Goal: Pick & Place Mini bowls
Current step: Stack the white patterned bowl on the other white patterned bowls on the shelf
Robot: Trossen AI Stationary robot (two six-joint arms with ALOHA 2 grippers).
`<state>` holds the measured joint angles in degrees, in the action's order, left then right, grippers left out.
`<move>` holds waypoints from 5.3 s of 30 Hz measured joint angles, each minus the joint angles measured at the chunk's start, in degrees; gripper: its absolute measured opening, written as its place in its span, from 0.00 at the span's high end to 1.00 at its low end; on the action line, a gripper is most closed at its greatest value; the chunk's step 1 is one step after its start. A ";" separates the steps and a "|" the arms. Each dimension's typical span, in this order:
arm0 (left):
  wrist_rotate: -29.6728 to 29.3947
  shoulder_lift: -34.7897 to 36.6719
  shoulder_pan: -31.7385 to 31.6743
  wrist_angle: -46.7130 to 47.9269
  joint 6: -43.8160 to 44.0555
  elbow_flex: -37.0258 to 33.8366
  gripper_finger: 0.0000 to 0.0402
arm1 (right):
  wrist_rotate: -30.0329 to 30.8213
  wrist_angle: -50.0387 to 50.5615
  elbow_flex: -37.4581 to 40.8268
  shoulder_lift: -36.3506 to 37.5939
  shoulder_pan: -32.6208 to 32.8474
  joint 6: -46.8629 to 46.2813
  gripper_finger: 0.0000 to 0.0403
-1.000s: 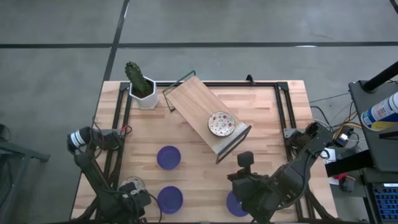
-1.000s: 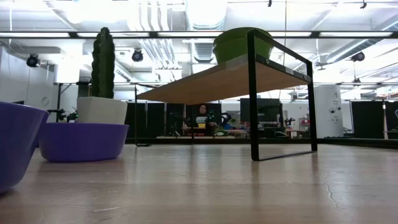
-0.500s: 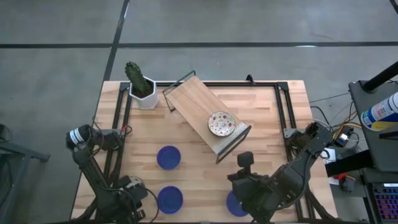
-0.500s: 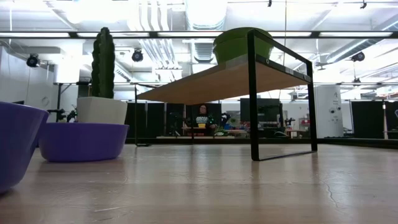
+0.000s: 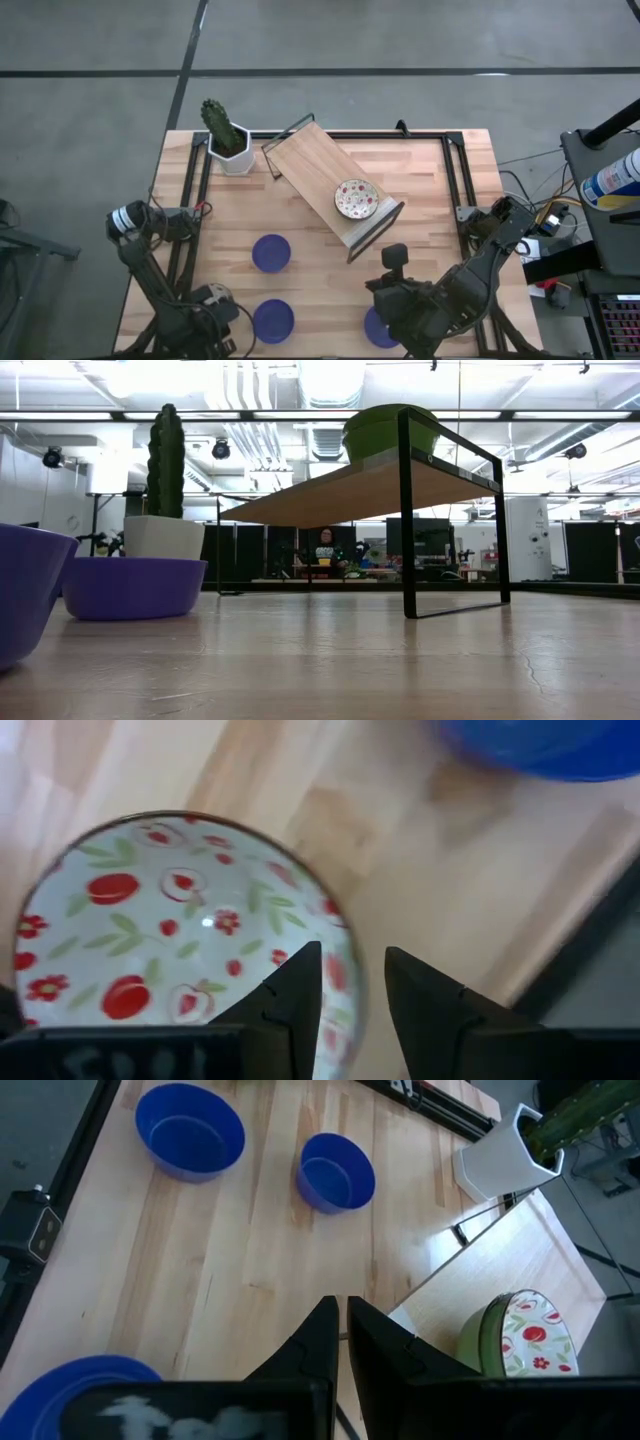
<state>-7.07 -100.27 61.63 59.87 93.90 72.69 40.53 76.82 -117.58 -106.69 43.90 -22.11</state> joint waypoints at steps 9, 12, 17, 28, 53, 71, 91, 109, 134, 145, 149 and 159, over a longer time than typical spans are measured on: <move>3.74 -0.02 0.05 -1.41 1.29 -4.68 0.72 | 0.00 0.02 0.00 0.00 0.09 -0.02 0.94; 4.01 -0.02 -0.04 -1.40 -0.15 -5.17 0.80 | 0.00 0.00 0.00 0.00 0.09 -0.04 0.94; 3.99 0.18 -0.17 0.16 -3.28 -5.17 0.97 | 0.00 0.00 0.00 0.00 0.11 -0.41 0.94; -8.71 -0.13 -2.72 7.73 -14.47 1.84 0.99 | 1.90 -4.64 0.02 0.00 4.44 -0.14 0.94; -12.86 0.00 -14.87 -3.74 -69.82 28.99 0.99 | -4.20 -23.73 8.33 -0.04 4.31 17.25 0.74; 5.08 -0.07 -15.75 -20.48 -90.90 26.57 0.99 | -32.29 -41.68 8.33 0.02 -4.89 32.05 0.62; 0.49 -0.19 -16.19 -29.59 -97.58 20.16 0.99 | -37.05 -54.19 18.28 -0.15 -7.88 38.81 0.66; -0.01 -0.09 -19.91 -27.01 -99.73 21.12 0.99 | -46.44 -55.40 20.53 -0.15 -11.37 36.99 0.75; -10.07 0.13 -20.95 -20.01 -96.16 27.02 0.84 | -43.80 -51.50 20.36 0.18 -14.86 37.26 0.98; -13.09 4.56 -20.79 -16.46 -95.38 31.72 0.78 | -17.23 -36.64 15.64 0.48 -15.41 36.65 0.98; -13.20 5.76 -20.07 -18.27 -94.81 31.32 0.78 | -10.78 -29.19 11.95 0.44 -15.26 35.18 0.98; -13.03 5.79 -18.53 -17.89 -95.22 31.19 0.78 | -2.78 -8.56 1.14 0.76 -17.72 23.66 0.98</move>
<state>-20.10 -94.48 43.10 41.99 -1.32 103.88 37.76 68.25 -116.44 -105.93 26.18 1.56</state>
